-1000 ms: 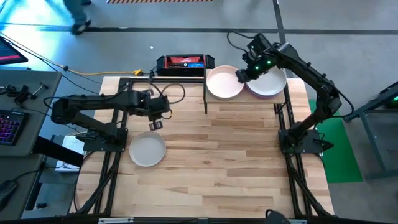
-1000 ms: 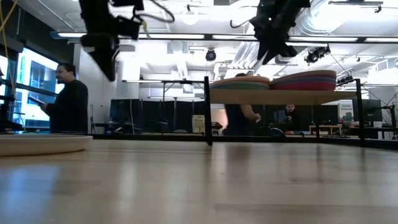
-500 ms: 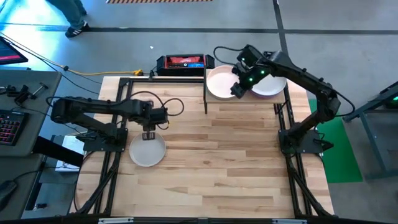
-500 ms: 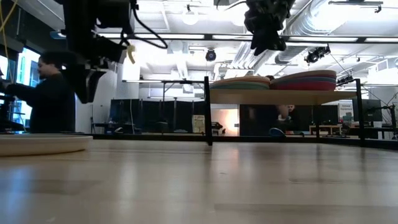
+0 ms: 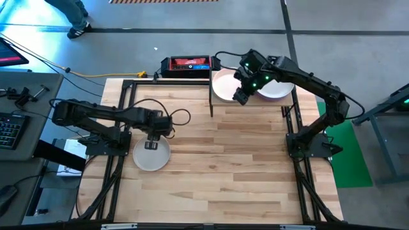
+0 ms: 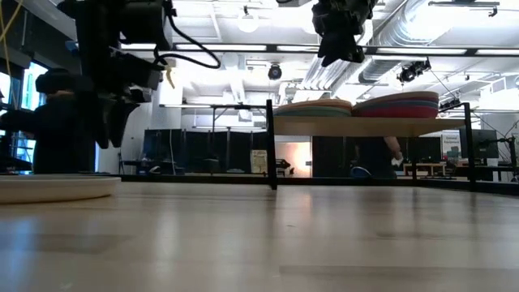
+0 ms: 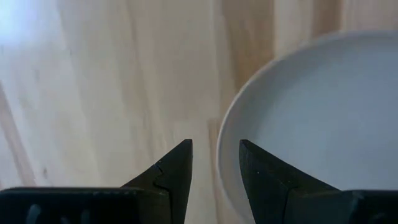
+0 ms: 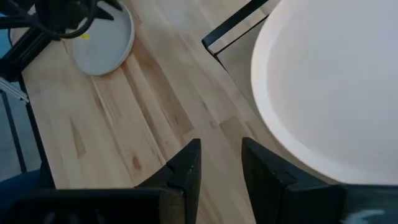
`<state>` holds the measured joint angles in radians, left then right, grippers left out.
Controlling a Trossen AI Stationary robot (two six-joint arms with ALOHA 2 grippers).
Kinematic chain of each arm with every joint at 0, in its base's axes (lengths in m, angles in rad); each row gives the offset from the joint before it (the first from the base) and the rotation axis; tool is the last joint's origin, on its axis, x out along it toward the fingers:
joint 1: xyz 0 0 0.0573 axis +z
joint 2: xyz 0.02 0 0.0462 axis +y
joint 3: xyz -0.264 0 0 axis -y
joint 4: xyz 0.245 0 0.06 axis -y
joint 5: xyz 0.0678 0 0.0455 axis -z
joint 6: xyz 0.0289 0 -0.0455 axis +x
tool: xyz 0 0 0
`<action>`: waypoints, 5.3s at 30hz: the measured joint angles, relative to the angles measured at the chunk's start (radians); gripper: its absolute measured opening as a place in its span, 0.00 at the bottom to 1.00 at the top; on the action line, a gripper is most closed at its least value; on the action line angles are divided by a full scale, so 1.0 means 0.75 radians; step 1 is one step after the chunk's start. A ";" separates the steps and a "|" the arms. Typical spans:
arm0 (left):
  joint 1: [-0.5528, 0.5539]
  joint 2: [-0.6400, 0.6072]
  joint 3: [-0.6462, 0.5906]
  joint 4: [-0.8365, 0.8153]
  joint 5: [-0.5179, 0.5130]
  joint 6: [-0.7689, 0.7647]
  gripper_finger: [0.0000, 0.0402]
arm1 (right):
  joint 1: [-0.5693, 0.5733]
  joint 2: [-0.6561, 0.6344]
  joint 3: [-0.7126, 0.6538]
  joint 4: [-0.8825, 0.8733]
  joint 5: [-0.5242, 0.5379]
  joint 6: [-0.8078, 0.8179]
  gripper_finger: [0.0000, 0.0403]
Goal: Place and stack plates onto a shelf
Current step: Stack the gray plate on top of the light brown plate
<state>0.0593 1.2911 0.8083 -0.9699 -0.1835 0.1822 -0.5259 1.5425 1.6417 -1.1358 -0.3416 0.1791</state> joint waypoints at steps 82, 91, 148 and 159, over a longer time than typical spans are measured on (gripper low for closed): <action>0.204 0.371 0.709 0.063 -0.192 0.012 0.00 | 0.117 0.001 0.000 -0.008 0.211 0.006 0.42; 0.263 0.370 0.815 0.063 -0.276 0.004 0.00 | 0.133 0.001 0.000 -0.019 0.215 0.079 0.42; 0.235 0.267 0.828 0.394 -0.470 0.085 0.00 | 0.445 0.074 -0.001 0.435 0.715 -0.125 0.41; 0.235 0.267 0.828 0.402 -0.468 0.087 0.00 | 0.462 0.103 0.000 0.406 0.796 -0.036 0.30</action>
<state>0.2352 1.4910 1.4296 -0.6685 -0.5344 0.2478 -0.1795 1.6200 1.6417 -0.8313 0.2552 0.1521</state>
